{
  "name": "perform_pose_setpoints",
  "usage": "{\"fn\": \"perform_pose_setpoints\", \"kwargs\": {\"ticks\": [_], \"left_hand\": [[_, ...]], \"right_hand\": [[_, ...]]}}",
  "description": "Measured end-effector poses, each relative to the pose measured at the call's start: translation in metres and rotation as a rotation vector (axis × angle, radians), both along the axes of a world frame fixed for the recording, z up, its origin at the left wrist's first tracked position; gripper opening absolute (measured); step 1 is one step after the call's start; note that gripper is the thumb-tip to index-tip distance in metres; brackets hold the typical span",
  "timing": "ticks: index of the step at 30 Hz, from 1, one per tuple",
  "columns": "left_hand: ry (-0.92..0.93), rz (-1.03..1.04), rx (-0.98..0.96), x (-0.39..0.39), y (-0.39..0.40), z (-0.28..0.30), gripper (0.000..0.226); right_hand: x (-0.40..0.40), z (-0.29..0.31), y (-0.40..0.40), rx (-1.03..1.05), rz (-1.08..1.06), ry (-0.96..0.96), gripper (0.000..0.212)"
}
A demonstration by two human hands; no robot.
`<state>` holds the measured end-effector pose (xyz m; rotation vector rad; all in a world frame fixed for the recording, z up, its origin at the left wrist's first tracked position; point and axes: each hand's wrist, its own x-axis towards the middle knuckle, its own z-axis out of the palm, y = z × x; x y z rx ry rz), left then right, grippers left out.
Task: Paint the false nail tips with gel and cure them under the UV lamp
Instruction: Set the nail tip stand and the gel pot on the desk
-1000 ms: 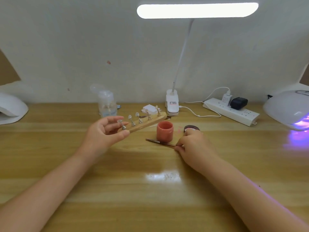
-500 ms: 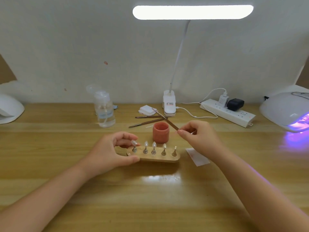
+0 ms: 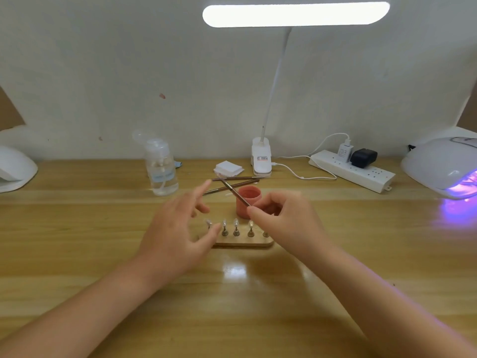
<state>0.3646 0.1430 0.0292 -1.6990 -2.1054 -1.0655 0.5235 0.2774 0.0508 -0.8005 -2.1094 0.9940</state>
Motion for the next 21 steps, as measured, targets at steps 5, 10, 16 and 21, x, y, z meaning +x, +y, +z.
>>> {"fn": "perform_pose_setpoints", "kwargs": {"ticks": [5,10,16,21], "left_hand": [[0.038,-0.161,-0.041,0.022,0.001,-0.003,0.064],[-0.023,-0.212,0.046,0.022,0.004,-0.006,0.064],[-0.14,-0.096,0.221,0.01,0.003,0.001,0.02],[-0.534,-0.074,0.277,0.002,0.005,0.005,0.022]], "right_hand": [[-0.003,-0.003,-0.034,0.249,-0.033,-0.054,0.016],[-0.001,-0.001,-0.049,0.305,0.016,-0.042,0.028],[0.016,0.014,-0.008,0.471,0.033,-0.164,0.049],[0.027,-0.002,0.03,0.574,0.072,-0.53,0.083]]}}
